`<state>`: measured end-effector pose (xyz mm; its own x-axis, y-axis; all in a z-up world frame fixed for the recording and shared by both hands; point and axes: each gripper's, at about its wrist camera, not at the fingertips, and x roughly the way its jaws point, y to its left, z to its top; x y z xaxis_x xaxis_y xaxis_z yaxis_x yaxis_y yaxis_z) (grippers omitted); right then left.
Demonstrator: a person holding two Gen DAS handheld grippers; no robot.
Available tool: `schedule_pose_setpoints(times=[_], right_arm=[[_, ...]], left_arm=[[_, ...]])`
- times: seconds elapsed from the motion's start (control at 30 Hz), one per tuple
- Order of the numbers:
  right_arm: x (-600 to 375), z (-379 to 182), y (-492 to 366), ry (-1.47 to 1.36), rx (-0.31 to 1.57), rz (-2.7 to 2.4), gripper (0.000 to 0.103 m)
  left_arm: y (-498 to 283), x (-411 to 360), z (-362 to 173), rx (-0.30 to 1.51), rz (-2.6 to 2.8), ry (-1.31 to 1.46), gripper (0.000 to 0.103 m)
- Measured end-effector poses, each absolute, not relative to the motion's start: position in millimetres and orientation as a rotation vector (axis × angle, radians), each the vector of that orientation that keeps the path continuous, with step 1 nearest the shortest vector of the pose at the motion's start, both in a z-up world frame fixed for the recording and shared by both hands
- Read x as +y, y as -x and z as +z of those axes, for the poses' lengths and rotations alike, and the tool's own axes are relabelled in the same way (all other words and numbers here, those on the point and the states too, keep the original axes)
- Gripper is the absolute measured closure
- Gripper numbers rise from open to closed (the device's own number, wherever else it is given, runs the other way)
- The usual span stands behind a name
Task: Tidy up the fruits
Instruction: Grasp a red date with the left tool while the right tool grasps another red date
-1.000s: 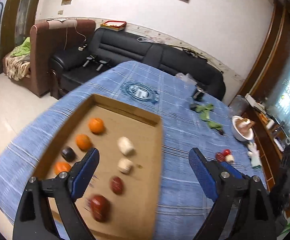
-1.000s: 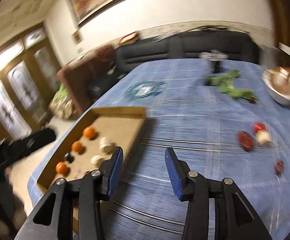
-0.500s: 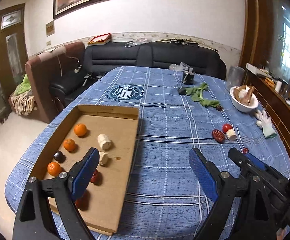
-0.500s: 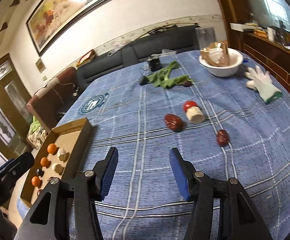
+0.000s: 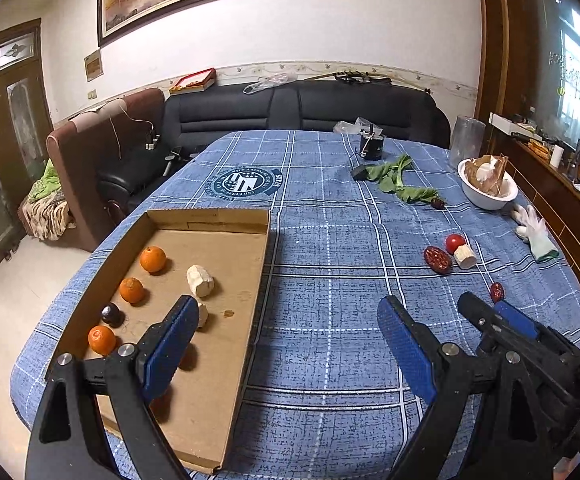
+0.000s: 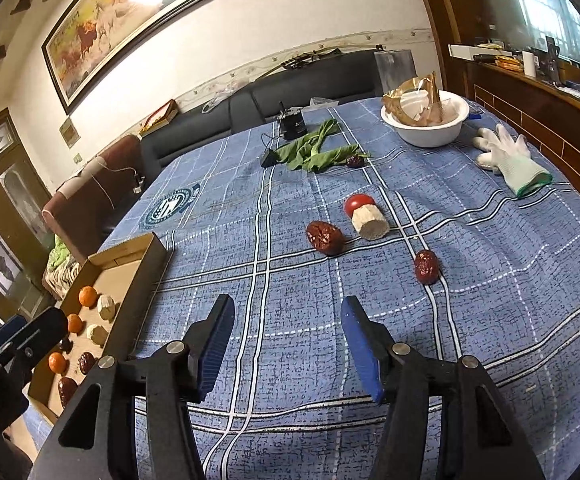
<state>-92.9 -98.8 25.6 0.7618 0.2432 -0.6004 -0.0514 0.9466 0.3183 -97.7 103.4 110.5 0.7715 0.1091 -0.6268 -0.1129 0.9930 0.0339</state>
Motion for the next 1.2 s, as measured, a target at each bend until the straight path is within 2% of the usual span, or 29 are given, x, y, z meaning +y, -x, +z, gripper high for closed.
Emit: schedule_pose_setpoints(times=[0.7,1.0,1.2], right_arm=[[-103,11,85,-0.292,0.726,0.118,0.042],[-190,24,86,-0.279,0.731,-0.035,0.039],[-228,25,72,-0.324,0.750,-0.061,0.039]], left_arm=[[86,109,88,0.739,0.074,0.022,0.012],[79,126,77,0.789,0.045,0.099,0.012],[76,110,69,0.817,-0.018,0.100,0.013]])
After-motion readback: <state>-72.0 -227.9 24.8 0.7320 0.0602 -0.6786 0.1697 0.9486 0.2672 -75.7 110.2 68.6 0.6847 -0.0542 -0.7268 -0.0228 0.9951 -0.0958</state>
